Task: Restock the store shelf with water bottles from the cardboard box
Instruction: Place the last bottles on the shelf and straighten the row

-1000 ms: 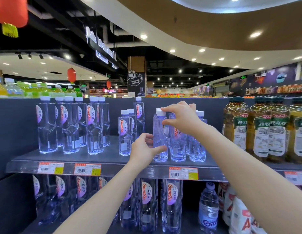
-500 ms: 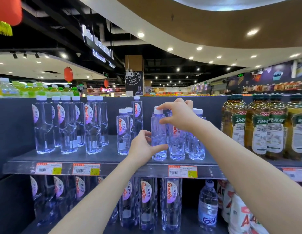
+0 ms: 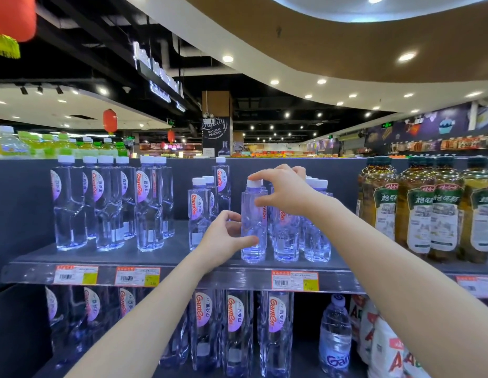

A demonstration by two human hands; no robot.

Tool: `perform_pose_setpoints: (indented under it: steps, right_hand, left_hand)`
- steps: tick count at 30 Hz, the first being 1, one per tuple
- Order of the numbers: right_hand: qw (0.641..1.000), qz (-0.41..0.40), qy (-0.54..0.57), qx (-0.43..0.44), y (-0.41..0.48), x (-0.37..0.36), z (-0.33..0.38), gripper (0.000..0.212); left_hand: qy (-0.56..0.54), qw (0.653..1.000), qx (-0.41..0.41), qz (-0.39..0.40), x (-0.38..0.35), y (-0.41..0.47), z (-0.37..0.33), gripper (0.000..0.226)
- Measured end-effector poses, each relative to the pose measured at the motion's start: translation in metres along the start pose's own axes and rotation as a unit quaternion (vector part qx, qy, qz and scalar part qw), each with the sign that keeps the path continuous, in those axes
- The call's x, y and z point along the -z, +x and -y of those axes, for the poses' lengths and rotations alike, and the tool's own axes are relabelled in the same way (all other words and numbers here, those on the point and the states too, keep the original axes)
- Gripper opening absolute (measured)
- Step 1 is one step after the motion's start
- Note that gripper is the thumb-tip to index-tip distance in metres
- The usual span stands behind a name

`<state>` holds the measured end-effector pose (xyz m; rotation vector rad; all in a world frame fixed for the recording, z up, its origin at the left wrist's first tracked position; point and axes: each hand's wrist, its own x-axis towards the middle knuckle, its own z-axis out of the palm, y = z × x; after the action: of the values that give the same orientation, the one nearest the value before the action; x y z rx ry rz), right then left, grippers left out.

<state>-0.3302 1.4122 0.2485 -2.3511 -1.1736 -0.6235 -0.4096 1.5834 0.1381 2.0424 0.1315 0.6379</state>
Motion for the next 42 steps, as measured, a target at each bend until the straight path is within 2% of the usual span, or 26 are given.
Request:
perform_pose_setpoints:
  steps: [3,9,13,17,25,28,31,35,42]
  right_hand:
    - [0.998,-0.021,-0.052,0.027,0.004,-0.004,0.001,0.058]
    - [0.997,-0.046,-0.049,0.024,0.007,-0.009,-0.003,0.059]
    - [0.996,-0.066,-0.046,0.028,0.007,-0.012,-0.003,0.06]
    - [0.997,-0.053,-0.04,0.032,0.006,-0.011,-0.011,0.063]
    - [0.997,-0.063,-0.026,0.034,0.002,-0.016,-0.017,0.063]
    - [0.997,-0.077,0.0,0.024,-0.003,-0.021,-0.021,0.065]
    - [0.997,-0.075,0.003,0.018,-0.007,-0.02,-0.023,0.069]
    - [0.996,-0.08,-0.005,0.029,-0.007,-0.023,-0.024,0.072]
    - [0.995,-0.097,-0.005,0.028,-0.006,-0.033,-0.027,0.07]
  left_hand:
    - [0.042,0.999,-0.016,-0.025,-0.007,-0.001,-0.001,0.06]
    - [0.021,0.997,-0.017,-0.073,-0.017,-0.003,-0.007,0.066]
    - [-0.008,0.999,-0.013,-0.031,-0.009,0.003,-0.001,0.062]
    - [-0.045,0.999,-0.012,0.004,-0.002,0.008,0.004,0.053]
    - [-0.043,0.998,-0.012,0.051,0.005,0.007,0.002,0.039]
    - [-0.02,0.999,-0.016,0.043,0.003,0.007,0.005,0.04]
    - [-0.015,0.999,-0.03,0.015,-0.001,0.006,0.006,0.055]
    - [-0.013,0.999,-0.037,-0.013,-0.004,0.005,0.005,0.049]
    - [-0.007,0.999,-0.045,-0.003,-0.003,0.003,0.004,0.046]
